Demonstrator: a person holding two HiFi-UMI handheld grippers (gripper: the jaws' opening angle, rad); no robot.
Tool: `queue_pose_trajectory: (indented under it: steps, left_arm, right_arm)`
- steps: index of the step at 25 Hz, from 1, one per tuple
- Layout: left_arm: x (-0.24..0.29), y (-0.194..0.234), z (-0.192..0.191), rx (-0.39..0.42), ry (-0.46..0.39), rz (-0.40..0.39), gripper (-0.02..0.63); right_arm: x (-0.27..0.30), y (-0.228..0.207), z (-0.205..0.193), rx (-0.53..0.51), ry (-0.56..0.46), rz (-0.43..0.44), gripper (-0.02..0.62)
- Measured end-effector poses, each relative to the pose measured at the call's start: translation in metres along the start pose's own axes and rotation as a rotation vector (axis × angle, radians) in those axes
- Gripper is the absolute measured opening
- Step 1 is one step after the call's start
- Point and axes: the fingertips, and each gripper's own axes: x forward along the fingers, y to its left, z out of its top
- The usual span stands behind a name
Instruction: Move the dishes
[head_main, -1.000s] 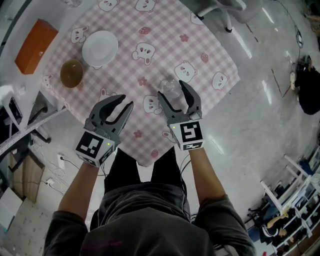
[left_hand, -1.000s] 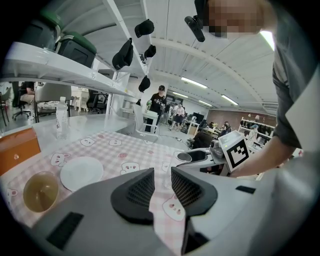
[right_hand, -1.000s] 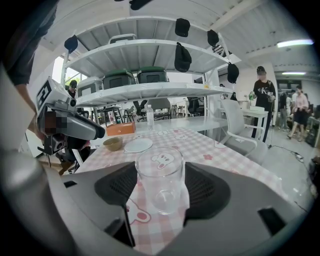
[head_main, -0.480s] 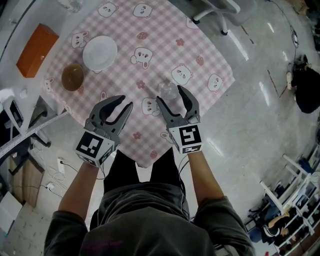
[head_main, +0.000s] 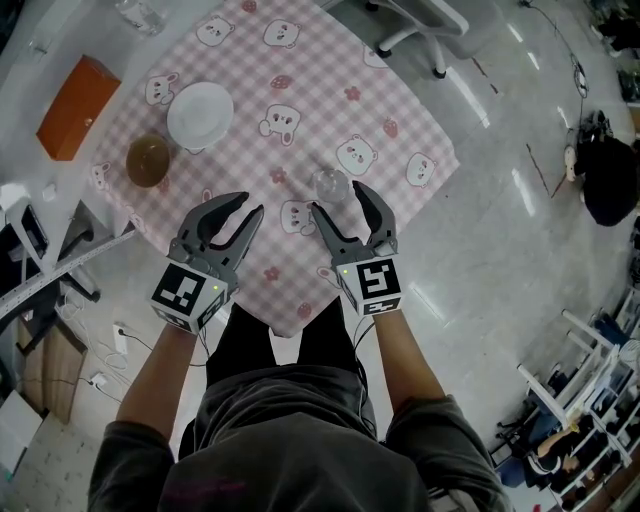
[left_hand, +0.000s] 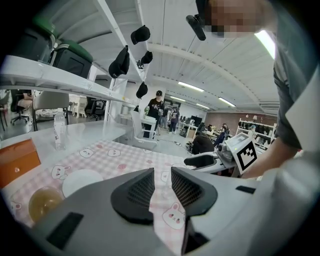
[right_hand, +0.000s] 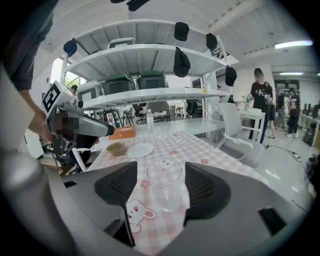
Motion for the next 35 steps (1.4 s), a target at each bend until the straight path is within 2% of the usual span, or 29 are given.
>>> queue_pose_trajectory:
  steps: [6, 14, 19, 27, 35]
  left_arm:
    - [-0.006, -0.002, 0.018, 0.014, -0.038, 0.011, 0.104]
    - [-0.028, 0.008, 0.047, 0.032, -0.054, 0.054, 0.100]
    - [-0.041, 0.015, 0.064, 0.043, -0.084, 0.134, 0.097]
    - [-0.068, 0.037, 0.098, 0.050, -0.097, 0.304, 0.095]
    - [-0.098, 0.079, 0.094, 0.072, -0.099, 0.379, 0.095]
  right_arm:
    - [-0.016, 0.002, 0.025, -0.002, -0.020, 0.002, 0.282]
    - [-0.032, 0.006, 0.097, -0.003, -0.122, 0.014, 0.279]
    - [-0.026, 0.010, 0.132, 0.002, -0.164, 0.083, 0.268]
    - [-0.010, 0.014, 0.176, 0.001, -0.197, 0.191, 0.184]
    - [0.017, 0.059, 0.191, 0.045, -0.191, 0.254, 0.181]
